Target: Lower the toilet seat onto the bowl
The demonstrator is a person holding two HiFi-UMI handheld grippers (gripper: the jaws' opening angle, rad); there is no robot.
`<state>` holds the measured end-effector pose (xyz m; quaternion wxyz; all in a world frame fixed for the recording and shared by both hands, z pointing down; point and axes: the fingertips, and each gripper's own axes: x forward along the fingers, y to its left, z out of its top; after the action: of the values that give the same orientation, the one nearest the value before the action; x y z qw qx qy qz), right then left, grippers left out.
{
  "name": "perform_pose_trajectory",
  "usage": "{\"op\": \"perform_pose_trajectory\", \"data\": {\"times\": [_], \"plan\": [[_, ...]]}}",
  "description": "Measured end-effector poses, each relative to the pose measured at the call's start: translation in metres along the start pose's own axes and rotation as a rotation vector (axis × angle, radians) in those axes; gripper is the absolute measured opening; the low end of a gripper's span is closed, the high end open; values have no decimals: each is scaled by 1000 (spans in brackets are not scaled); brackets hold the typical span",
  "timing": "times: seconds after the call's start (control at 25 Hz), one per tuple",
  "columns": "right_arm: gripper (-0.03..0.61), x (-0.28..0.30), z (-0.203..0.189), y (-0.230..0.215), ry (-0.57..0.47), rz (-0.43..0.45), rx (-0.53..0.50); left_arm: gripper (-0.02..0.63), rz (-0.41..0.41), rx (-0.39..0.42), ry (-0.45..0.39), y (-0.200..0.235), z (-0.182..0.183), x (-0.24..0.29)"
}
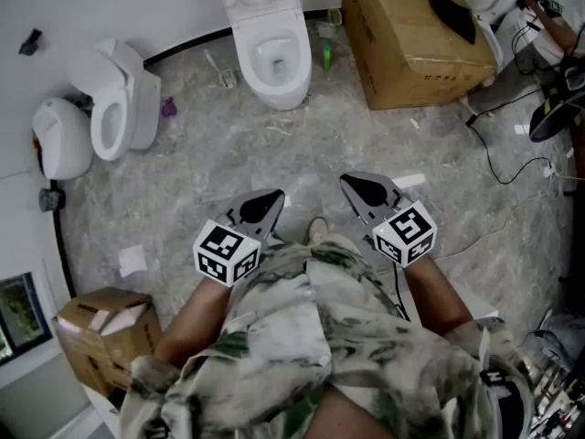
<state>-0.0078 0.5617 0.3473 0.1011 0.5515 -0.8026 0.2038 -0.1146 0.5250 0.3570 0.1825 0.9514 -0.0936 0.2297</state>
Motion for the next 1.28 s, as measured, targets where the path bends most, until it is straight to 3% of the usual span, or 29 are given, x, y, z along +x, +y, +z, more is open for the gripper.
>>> {"op": "perform_pose_trajectory", "data": {"times": [0.64, 0.72, 0.8, 1.0, 1.28], "plan": [[25, 11, 9, -4, -17, 74, -11, 21, -30, -44, 1, -6, -1, 11], [44, 29, 14, -18, -14, 83, -19, 21, -38, -53, 3, 8, 3, 23], [107, 49, 21, -30, -17, 81, -19, 21, -46, -56, -4, 27, 8, 33], [107, 100, 43, -53, 2, 45, -14, 21, -64, -61, -26, 82, 28, 46], [94, 184, 103, -90, 37, 28, -56, 21, -94, -48, -80, 167, 89, 58]]}}
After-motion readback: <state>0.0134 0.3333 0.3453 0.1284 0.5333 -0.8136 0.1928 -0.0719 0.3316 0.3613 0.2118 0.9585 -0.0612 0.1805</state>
